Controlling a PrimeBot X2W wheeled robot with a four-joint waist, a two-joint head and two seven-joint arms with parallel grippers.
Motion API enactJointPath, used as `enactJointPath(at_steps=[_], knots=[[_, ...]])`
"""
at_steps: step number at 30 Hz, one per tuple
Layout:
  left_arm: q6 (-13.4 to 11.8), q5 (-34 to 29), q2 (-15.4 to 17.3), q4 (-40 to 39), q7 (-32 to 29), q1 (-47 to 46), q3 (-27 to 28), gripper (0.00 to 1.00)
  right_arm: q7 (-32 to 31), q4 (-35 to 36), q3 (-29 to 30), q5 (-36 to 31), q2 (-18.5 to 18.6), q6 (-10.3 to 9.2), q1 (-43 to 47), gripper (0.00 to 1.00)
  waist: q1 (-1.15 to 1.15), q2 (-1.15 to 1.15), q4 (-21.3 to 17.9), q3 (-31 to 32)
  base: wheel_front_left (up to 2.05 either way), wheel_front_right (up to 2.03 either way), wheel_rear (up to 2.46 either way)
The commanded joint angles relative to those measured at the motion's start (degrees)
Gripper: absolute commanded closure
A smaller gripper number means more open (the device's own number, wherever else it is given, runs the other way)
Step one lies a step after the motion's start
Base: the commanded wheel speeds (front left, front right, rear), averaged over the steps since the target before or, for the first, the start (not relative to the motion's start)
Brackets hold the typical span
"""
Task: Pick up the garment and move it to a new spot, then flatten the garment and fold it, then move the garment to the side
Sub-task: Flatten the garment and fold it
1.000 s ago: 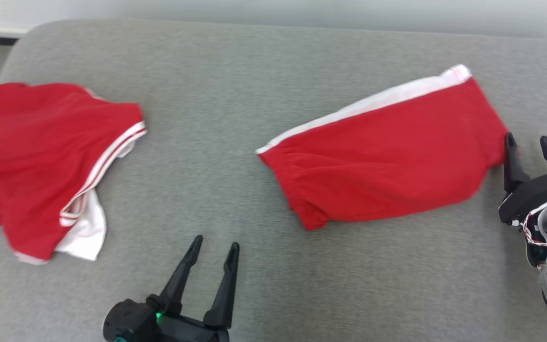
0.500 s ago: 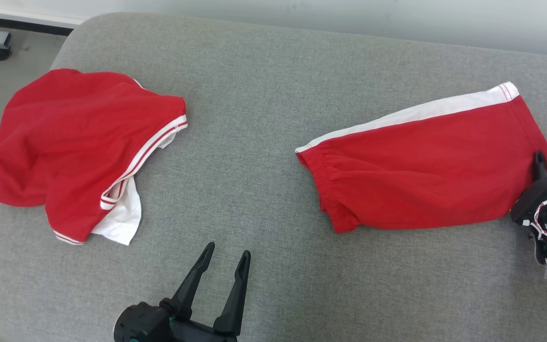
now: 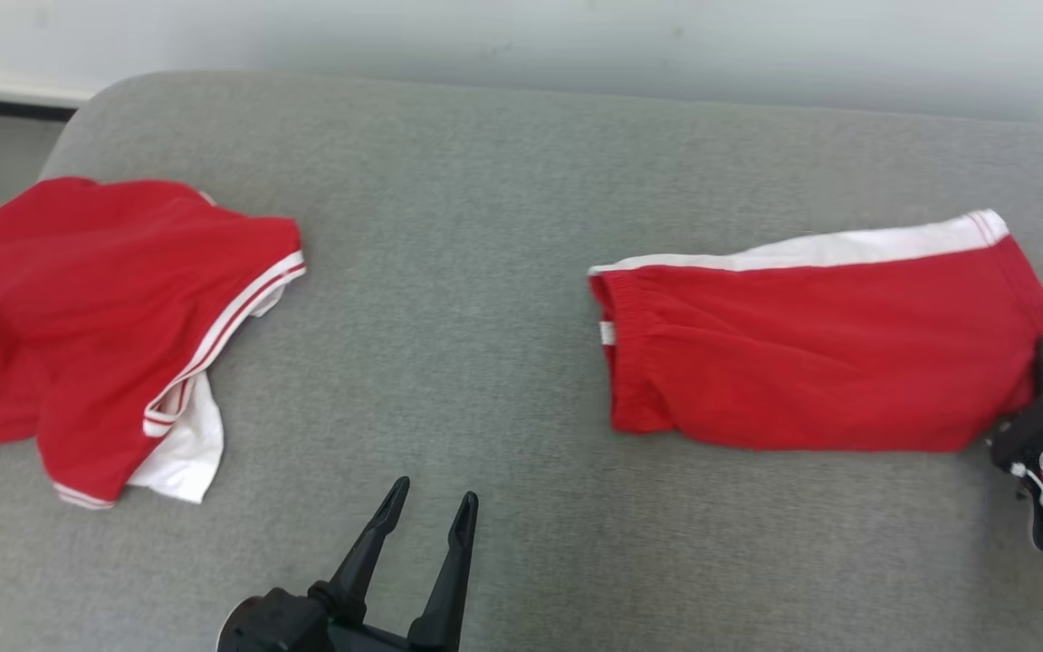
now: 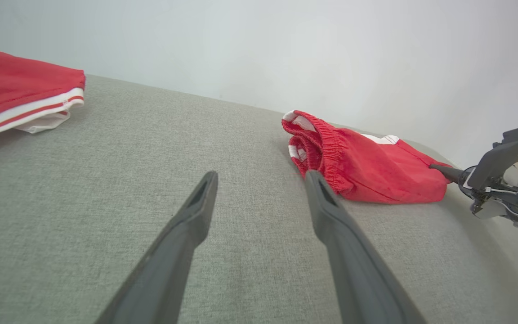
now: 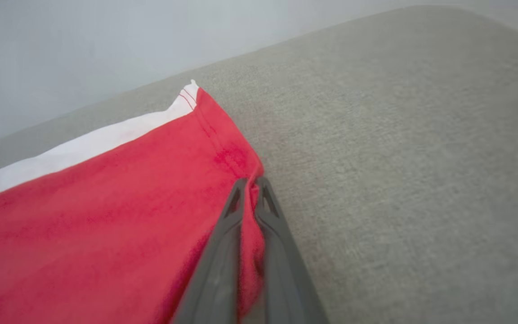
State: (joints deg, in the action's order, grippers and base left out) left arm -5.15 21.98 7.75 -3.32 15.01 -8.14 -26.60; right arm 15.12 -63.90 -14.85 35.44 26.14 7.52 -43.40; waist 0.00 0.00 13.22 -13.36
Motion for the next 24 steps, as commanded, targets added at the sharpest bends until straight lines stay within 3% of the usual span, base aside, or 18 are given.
enactJointPath(at_steps=[1,12,24], knots=[[-0.34,-0.33,0.29,-0.02,0.14,1.17,0.08,0.00,0.05,0.53,0.29,0.54,0.26,-0.06,1.65,1.00,0.00,0.00,-2.05,1.37,0.00,0.00,0.00],[-0.95,-0.27,0.61,-0.48,-0.28,1.33,-0.39,0.00,0.07,6.33,1.62,-0.51,0.70,-0.06,5.48,1.00,0.00,0.00,-7.32,2.93,0.00,0.00,0.00],[-1.36,0.63,-0.02,0.55,-0.78,1.54,-1.08,0.00,0.07,16.16,-5.87,-3.61,-2.47,-0.06,2.66,1.00,0.00,0.00,-8.86,5.51,0.00,0.00,0.00]])
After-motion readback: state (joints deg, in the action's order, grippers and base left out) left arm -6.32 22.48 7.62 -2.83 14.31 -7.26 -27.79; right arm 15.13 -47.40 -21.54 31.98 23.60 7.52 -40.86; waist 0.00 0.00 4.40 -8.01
